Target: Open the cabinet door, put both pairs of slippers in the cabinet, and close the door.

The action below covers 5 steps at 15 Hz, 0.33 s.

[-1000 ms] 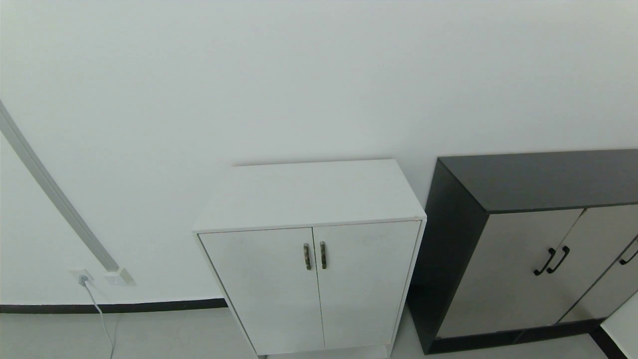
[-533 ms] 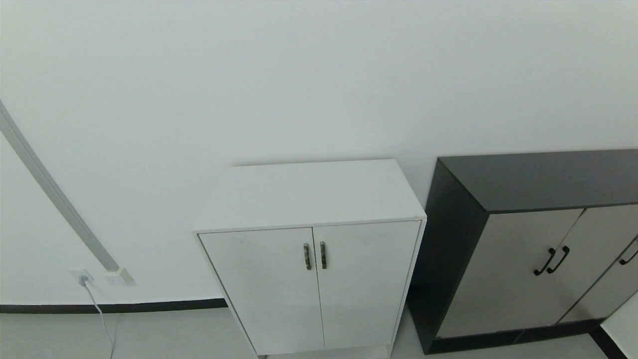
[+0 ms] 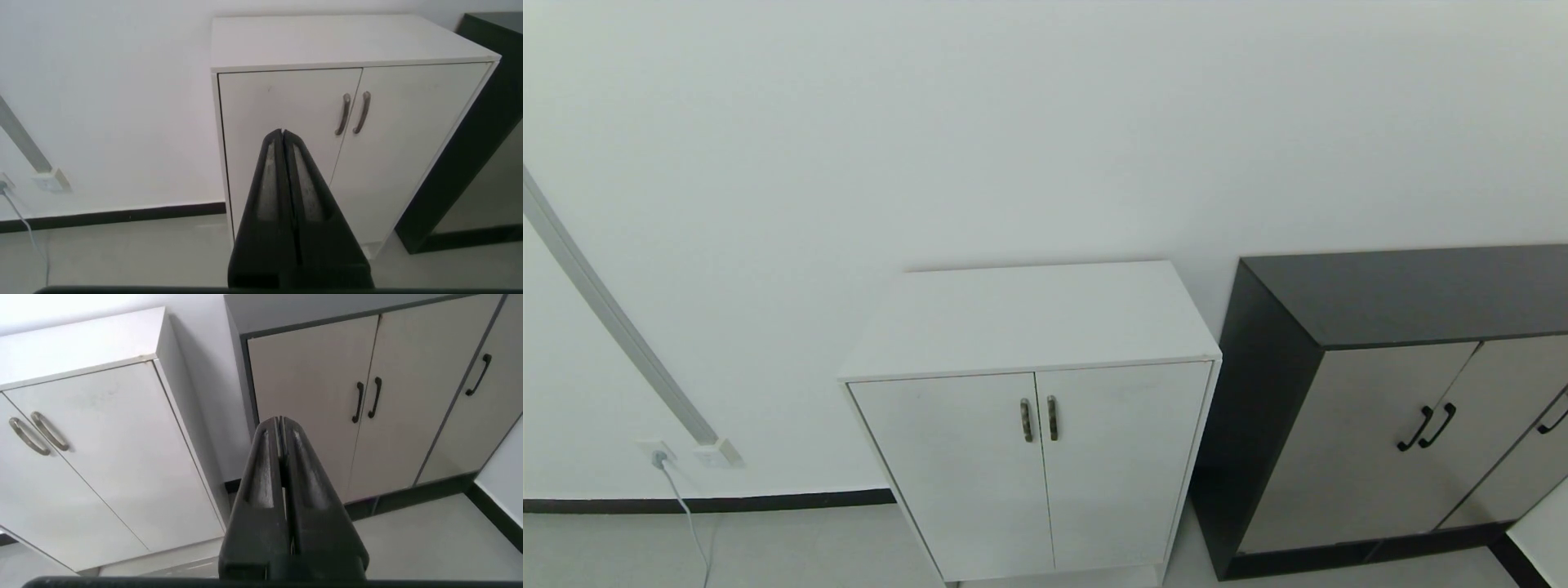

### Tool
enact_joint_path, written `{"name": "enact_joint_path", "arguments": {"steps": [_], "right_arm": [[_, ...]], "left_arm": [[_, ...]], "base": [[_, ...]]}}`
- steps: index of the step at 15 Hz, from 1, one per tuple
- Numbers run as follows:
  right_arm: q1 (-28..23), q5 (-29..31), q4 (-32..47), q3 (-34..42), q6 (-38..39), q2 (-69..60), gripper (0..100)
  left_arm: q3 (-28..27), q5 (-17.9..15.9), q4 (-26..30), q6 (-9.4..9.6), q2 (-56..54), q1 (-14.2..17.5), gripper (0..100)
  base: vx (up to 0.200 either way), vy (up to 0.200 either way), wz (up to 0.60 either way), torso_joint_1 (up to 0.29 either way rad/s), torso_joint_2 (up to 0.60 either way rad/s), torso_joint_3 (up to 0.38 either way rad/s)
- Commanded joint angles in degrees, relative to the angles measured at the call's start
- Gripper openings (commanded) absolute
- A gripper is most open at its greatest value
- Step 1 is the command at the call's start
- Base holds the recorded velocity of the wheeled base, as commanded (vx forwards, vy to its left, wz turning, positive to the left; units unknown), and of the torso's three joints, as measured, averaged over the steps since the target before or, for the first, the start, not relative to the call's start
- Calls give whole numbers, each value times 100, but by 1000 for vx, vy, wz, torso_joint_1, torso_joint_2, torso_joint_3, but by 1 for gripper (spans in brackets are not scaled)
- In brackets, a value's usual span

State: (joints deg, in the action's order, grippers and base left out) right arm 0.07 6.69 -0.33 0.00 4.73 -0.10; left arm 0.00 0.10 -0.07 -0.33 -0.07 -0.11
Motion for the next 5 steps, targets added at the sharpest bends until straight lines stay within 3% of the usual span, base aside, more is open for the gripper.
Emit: {"name": "enact_joint_path", "arguments": {"steps": [1, 5], "right_arm": [[1, -1, -2, 0, -7, 10, 0], [1, -10, -2, 0, -16, 10, 0]], "left_arm": [[0, -1, -1, -2, 7, 2, 0], [0, -1, -1, -2, 7, 2, 0]], "base": [[0, 0, 0, 0, 0, 0], [0, 0, 0, 0, 0, 0]]}}
